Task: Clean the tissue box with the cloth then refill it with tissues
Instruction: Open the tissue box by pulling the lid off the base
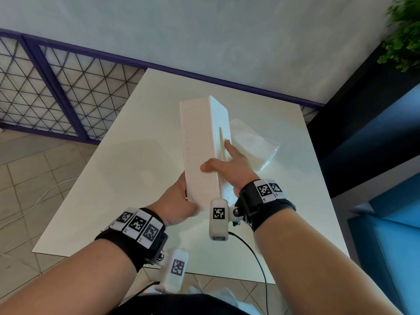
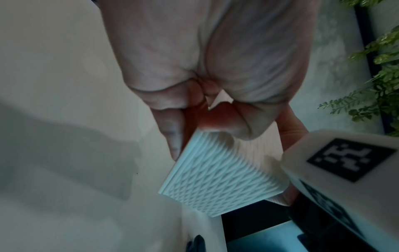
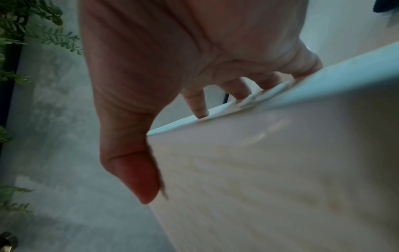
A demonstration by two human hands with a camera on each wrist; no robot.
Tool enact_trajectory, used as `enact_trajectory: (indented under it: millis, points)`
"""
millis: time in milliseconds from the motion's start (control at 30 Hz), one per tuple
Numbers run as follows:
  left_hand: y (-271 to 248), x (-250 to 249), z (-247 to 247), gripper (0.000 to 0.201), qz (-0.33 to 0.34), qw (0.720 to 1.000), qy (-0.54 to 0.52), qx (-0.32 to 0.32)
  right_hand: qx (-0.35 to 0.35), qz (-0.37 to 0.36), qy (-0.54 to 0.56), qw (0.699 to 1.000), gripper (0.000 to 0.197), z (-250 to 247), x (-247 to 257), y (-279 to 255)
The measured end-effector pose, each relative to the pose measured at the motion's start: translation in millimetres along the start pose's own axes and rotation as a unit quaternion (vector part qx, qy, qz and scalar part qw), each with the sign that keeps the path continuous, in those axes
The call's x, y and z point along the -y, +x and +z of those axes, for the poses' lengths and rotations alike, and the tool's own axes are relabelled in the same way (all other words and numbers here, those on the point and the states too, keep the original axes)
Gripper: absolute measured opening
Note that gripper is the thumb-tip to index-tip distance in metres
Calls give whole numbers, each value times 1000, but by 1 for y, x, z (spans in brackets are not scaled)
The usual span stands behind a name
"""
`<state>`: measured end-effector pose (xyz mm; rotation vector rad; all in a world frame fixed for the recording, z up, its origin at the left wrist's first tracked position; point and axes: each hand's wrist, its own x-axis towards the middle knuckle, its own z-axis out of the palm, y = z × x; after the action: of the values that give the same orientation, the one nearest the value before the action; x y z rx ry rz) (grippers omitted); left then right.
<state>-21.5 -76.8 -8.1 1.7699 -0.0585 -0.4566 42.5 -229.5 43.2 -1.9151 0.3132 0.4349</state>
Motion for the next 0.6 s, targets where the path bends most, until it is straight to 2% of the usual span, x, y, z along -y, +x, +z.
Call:
enact_trajectory:
  millis: [367, 500, 567, 600]
  points:
    - [-4, -3, 0, 89, 19, 1000, 15, -4, 30, 12, 13, 999, 127, -1, -7, -2]
    - [-2, 2, -11, 96, 11, 999, 21, 37, 32, -15, 14, 999, 124, -5, -2, -1]
    - [1, -1, -22, 91, 13, 998, -37, 52, 30, -40, 23, 999, 117, -10, 2, -3]
    - [2, -7, -27, 83, 13, 995, -96, 39, 31, -51, 28, 998, 112, -13, 3, -6]
